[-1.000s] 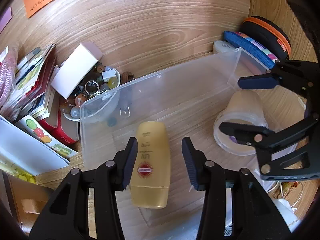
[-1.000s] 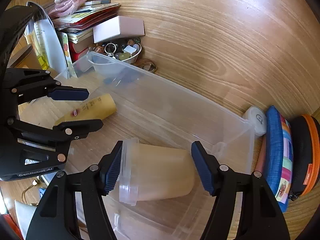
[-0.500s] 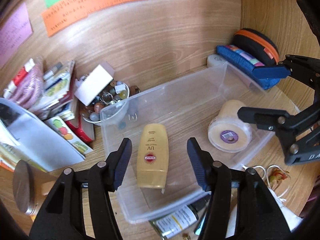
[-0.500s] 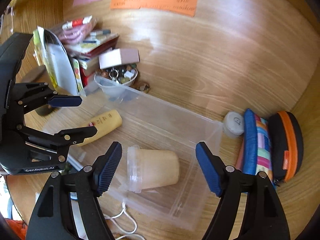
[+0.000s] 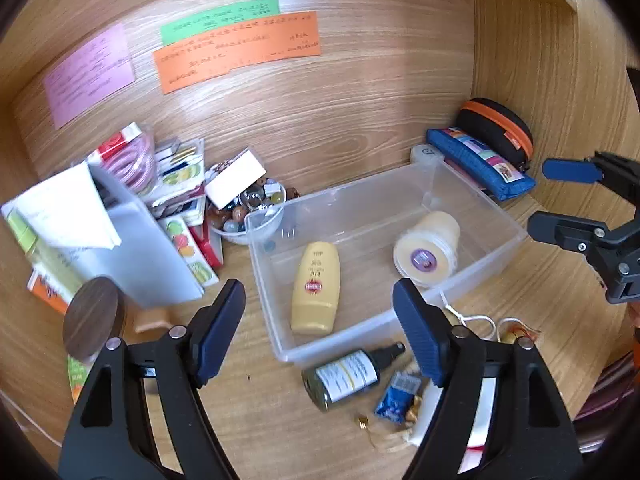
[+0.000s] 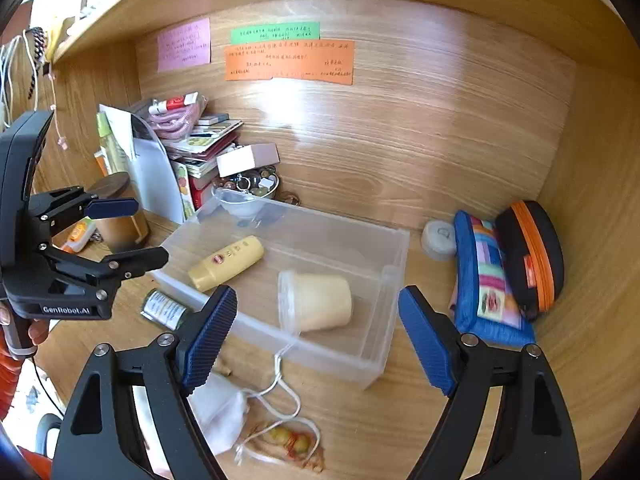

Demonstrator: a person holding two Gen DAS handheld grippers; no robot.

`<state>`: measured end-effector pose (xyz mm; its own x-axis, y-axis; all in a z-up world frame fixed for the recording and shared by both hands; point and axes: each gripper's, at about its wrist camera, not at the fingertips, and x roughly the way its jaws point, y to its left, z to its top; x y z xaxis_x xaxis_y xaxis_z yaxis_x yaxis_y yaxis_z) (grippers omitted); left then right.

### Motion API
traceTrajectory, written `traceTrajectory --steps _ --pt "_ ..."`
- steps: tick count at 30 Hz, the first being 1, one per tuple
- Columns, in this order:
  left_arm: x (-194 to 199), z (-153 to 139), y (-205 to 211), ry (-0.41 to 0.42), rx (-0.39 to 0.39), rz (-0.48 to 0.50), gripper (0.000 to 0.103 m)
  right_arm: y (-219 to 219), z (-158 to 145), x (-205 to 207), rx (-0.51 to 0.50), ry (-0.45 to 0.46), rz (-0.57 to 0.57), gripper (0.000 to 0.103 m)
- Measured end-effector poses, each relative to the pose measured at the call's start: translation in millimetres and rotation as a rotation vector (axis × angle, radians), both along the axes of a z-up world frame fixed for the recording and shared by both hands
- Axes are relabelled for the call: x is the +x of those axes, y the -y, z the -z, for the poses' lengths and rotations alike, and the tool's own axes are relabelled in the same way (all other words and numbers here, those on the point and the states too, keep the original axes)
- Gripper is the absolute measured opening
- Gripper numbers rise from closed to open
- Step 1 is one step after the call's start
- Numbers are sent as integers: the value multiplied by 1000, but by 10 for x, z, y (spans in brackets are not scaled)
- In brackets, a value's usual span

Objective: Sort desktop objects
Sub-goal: 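Grasp the white cloth pouch with the right gripper while the left approaches the green bottle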

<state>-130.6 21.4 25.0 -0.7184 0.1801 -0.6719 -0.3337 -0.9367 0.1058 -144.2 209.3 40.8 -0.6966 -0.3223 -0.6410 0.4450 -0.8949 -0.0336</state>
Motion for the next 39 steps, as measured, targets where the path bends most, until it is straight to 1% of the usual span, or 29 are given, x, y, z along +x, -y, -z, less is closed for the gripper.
traceTrajectory --steps 6,9,14,19,23,27,31,34,35,36,37,39 --pt "254 88 144 8 32 -20 81 -72 105 299 -38 15 6 81" --pt "352 172 215 18 44 -34 82 -91 183 415 -60 34 -1 81" --pt "501 307 322 39 65 -55 82 -29 362 641 -86 78 -46 82" --pt "635 403 437 54 95 -70 82 102 556 746 -106 142 -96 82" --pt "706 481 483 69 102 -68 82 244 717 743 -94 178 -116 82" --pt "750 541 507 79 100 -71 82 349 932 609 -101 245 -120 82" --pt "708 597 551 95 101 -69 82 353 1066 438 -166 319 -123 82" --pt "643 651 572 111 105 -65 82 386 1144 348 -194 363 -138 81" --pt "611 670 572 118 106 -64 82 406 1167 331 -190 367 -142 80" --pt "579 688 570 126 108 -61 82 418 1173 327 -193 363 -144 76" --pt "543 711 562 136 110 -56 82 438 1177 325 -194 362 -157 63" --pt "478 751 538 152 113 -49 82 485 1164 319 -196 359 -186 53"
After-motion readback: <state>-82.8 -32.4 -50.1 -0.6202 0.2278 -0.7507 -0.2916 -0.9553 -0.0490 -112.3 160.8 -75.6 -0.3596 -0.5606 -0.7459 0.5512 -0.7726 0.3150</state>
